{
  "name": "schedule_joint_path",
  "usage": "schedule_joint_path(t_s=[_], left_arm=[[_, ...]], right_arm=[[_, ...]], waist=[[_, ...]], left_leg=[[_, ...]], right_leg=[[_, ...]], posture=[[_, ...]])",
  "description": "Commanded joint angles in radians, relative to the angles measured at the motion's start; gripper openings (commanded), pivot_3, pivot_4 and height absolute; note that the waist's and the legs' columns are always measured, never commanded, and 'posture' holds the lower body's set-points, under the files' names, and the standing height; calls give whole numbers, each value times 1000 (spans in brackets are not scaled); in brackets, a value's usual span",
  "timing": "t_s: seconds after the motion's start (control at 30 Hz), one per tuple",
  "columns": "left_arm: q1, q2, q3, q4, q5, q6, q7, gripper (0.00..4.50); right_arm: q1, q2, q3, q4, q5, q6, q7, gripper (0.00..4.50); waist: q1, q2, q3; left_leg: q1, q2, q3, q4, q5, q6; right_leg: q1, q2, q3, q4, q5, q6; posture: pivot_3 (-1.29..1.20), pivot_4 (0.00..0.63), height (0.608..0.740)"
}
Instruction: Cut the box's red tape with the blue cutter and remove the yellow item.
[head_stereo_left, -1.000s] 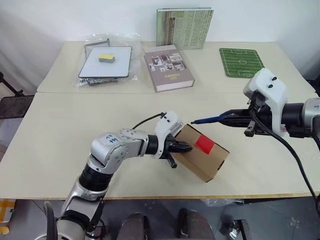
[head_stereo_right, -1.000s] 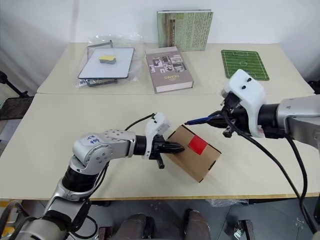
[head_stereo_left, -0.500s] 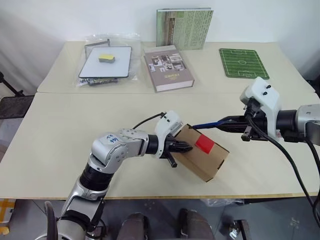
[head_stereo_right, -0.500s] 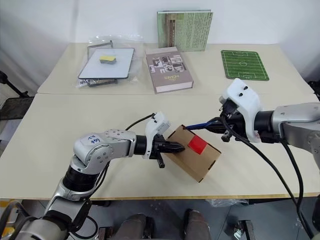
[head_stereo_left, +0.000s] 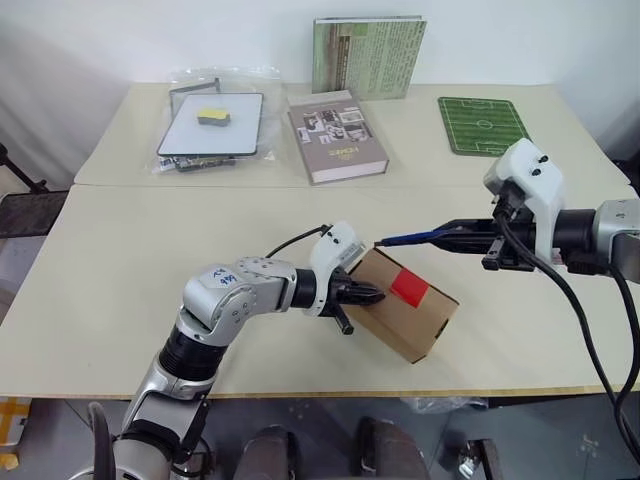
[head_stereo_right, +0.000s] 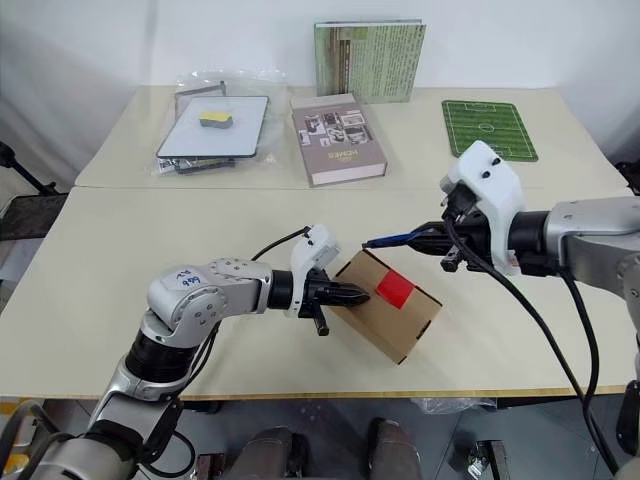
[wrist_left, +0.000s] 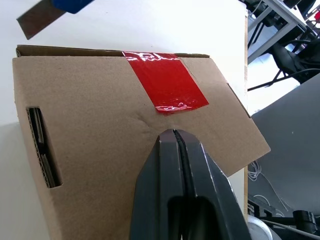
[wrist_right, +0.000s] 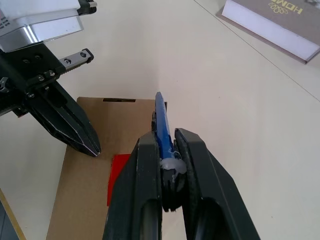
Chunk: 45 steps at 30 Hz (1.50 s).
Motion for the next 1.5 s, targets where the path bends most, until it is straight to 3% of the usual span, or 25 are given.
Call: schedule_joint_path(t_s=[0.03,0.5,0.93,1.5], left_arm=[[3,10,-13,7,20,12,5,18],[7,13,-8,2,18,16,7,18],[3,14,-8,7,19,12,1,18],[0,14,-10,15,24,7,1,18]], right_arm=[[13,-6,-16,-19,-2,-12,-1,147],[74,-31,-13,-21,-19,-29,2,147],[31,13,-54,-7,24,-11,-31,147],[93,-41,-28,-33,9,-17,-15,147]], waist=[[0,0,0],[0,0,0],[0,0,0],[0,0,0]], left_leg=[[0,0,0,0,0,0],[0,0,0,0,0,0],[0,0,0,0,0,0],[0,0,0,0,0,0]], right_leg=[[0,0,0,0,0,0],[0,0,0,0,0,0],[0,0,0,0,0,0],[0,0,0,0,0,0]], posture=[[0,150,740],[0,150,740],[0,150,740],[0,150,740]])
